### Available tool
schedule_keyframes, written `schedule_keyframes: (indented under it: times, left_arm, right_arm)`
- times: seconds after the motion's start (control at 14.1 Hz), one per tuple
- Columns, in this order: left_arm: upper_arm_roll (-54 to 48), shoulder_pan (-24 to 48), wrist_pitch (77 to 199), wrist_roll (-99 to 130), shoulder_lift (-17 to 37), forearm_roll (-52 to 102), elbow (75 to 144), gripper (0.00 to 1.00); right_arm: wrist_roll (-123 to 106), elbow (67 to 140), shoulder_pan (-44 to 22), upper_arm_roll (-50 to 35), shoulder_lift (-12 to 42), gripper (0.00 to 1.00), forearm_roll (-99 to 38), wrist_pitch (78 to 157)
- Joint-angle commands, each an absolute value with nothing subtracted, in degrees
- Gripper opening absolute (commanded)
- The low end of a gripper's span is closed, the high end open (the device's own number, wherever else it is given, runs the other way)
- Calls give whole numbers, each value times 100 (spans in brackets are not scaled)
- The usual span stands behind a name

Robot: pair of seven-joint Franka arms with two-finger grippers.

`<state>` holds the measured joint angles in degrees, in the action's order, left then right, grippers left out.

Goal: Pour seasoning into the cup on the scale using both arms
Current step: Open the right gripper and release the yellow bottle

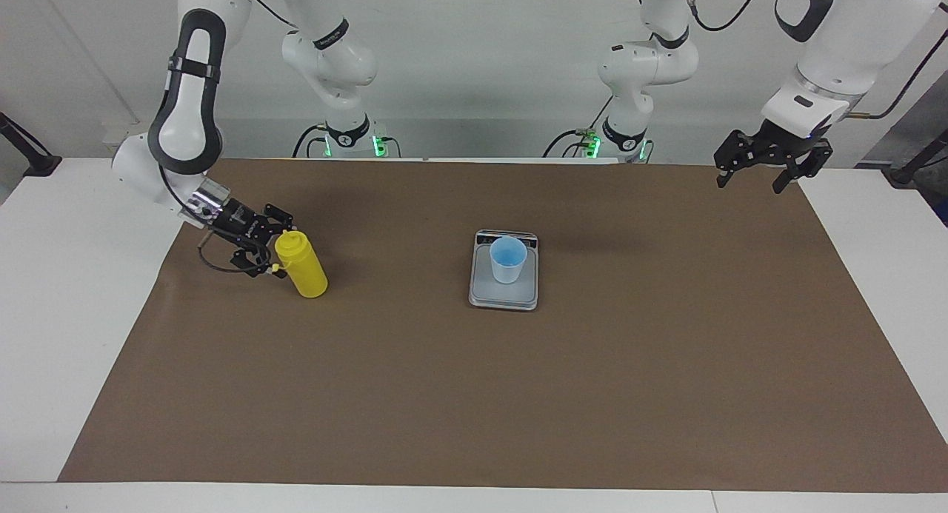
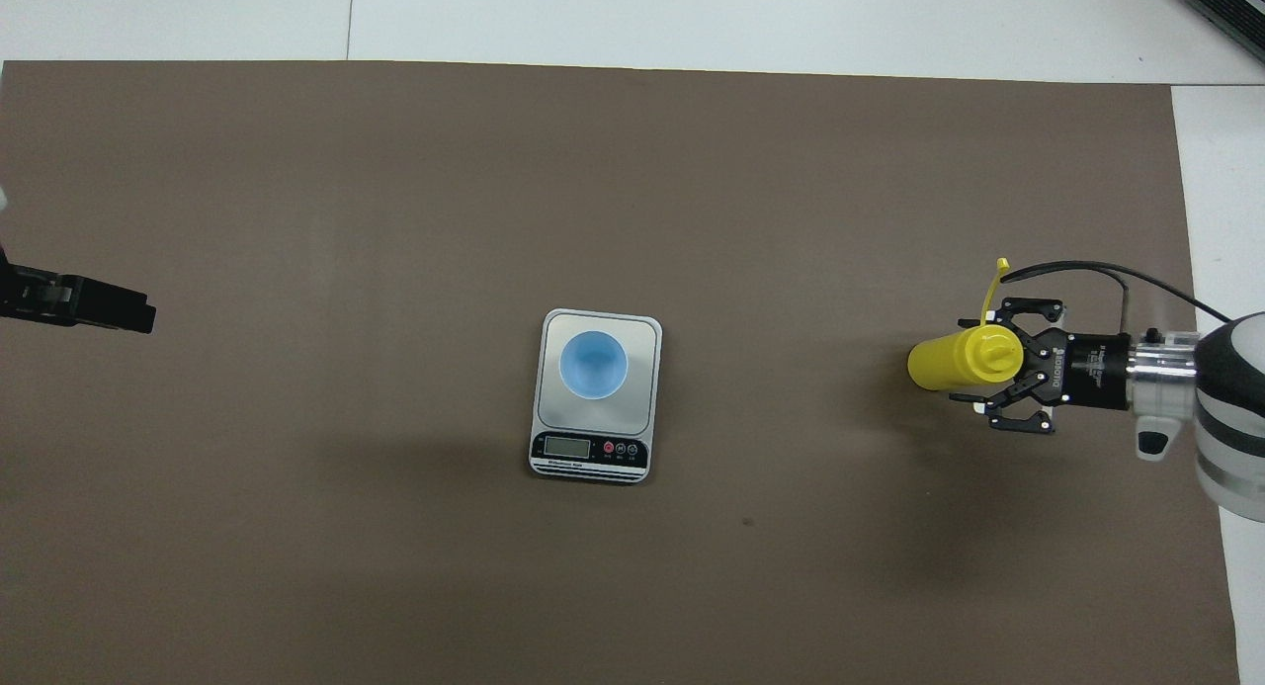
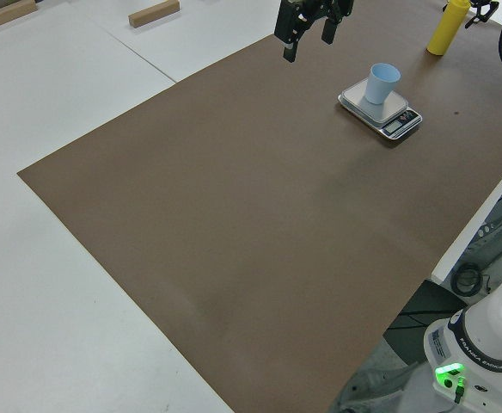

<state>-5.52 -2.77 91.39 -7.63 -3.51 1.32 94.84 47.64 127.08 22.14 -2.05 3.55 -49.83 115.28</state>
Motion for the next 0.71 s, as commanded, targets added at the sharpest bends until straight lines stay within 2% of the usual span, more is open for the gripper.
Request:
schedule_keyframes:
  times: [0.0,0.28,0.64]
  left_arm:
    - [-598,-369,9062,-861,-422,88,9483,100]
    - [-598,-369,9062,-861,-422,97,9483,100]
    - [-598,-369,9062,-861,-422,97,9483,100]
  right_arm:
    - [4580,12525,2303,-237,10,100,-4196,11566]
    - [4386,11928,1777,-316,-228,100,-2114,11567]
    - [4377,11663,907,-325,-413,100,-258,11505]
